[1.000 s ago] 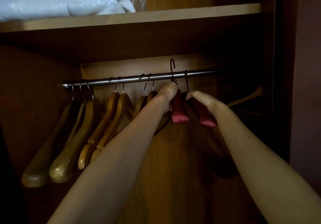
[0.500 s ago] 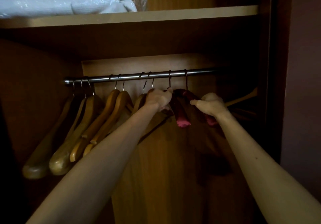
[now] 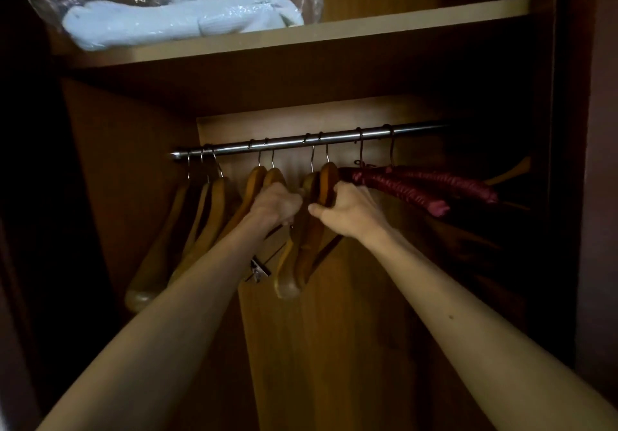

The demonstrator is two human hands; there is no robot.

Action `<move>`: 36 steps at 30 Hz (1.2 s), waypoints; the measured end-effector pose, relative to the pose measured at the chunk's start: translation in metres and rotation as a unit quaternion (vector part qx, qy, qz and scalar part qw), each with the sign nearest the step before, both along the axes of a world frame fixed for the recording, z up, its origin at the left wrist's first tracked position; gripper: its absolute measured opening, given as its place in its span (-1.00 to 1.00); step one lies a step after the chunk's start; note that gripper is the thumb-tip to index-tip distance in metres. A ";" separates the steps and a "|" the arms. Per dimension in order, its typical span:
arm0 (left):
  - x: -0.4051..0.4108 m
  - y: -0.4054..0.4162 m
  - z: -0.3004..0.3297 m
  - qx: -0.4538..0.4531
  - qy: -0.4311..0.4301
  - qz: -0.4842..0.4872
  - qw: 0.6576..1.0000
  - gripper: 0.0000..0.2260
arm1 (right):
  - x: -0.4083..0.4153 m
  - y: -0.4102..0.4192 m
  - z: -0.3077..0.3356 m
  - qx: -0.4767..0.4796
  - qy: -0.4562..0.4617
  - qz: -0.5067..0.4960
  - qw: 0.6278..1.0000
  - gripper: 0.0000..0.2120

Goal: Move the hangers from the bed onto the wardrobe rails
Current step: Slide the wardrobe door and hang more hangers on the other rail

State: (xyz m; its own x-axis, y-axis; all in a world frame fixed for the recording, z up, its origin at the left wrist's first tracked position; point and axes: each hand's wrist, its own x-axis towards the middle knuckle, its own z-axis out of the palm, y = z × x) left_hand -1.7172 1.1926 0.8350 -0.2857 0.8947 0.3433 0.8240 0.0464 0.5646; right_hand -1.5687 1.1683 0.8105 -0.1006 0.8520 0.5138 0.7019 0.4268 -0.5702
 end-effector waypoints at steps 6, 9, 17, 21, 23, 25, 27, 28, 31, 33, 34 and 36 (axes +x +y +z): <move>0.002 0.005 -0.011 -0.058 -0.081 -0.075 0.992 -0.53 | -0.018 0.017 -0.024 -0.100 0.067 0.048 0.992 -0.58; 0.000 0.010 -0.018 -0.067 -0.138 -0.113 0.982 -0.51 | -0.016 0.018 -0.026 -0.103 0.116 0.057 0.986 -0.77; 0.002 0.017 0.008 -0.053 -0.316 -0.160 0.934 -0.70 | -0.013 0.017 0.008 -0.097 0.181 0.072 0.976 -0.90; -0.001 0.043 -0.003 -0.090 -0.379 -0.159 0.907 -0.65 | -0.010 0.025 0.015 -0.128 0.166 0.067 0.975 -0.85; 0.003 0.051 -0.025 -0.097 -0.390 -0.152 0.903 -0.63 | -0.006 0.024 -0.001 -0.141 0.154 0.069 0.975 -0.83; 0.010 0.053 -0.052 -0.096 -0.406 -0.146 0.897 -0.62 | 0.000 0.022 -0.026 -0.153 0.151 0.077 0.974 -0.83; 0.020 0.043 -0.077 -0.107 -0.441 -0.157 0.877 -0.46 | 0.010 0.014 -0.052 -0.153 0.154 0.101 0.971 -0.86; 0.023 0.036 -0.091 -0.122 -0.461 -0.166 0.863 -0.30 | 0.016 0.009 -0.066 -0.154 0.160 0.111 0.969 -0.87; 0.033 0.008 -0.141 -0.147 -0.477 -0.196 0.844 -0.25 | 0.034 -0.013 -0.119 -0.171 0.182 0.146 0.957 -0.79; 0.037 -0.015 -0.176 -0.166 -0.488 -0.197 0.834 -0.32 | 0.042 -0.030 -0.161 -0.181 0.184 0.146 0.955 -0.70; 0.040 -0.027 -0.196 -0.184 -0.496 -0.192 0.827 -0.31 | 0.044 -0.041 -0.183 -0.186 0.175 0.140 0.956 -0.65; 0.044 -0.050 -0.229 -0.225 -0.511 -0.201 0.805 -0.37 | 0.047 -0.064 -0.219 -0.197 0.151 0.133 0.960 -0.56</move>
State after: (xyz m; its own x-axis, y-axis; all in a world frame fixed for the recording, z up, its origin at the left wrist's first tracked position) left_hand -1.6735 1.1422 0.6063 0.1298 0.9536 -0.2718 -0.0612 0.2813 0.9577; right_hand -1.5220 1.1041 0.5912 -0.2380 0.9509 0.1977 0.3757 0.2778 -0.8841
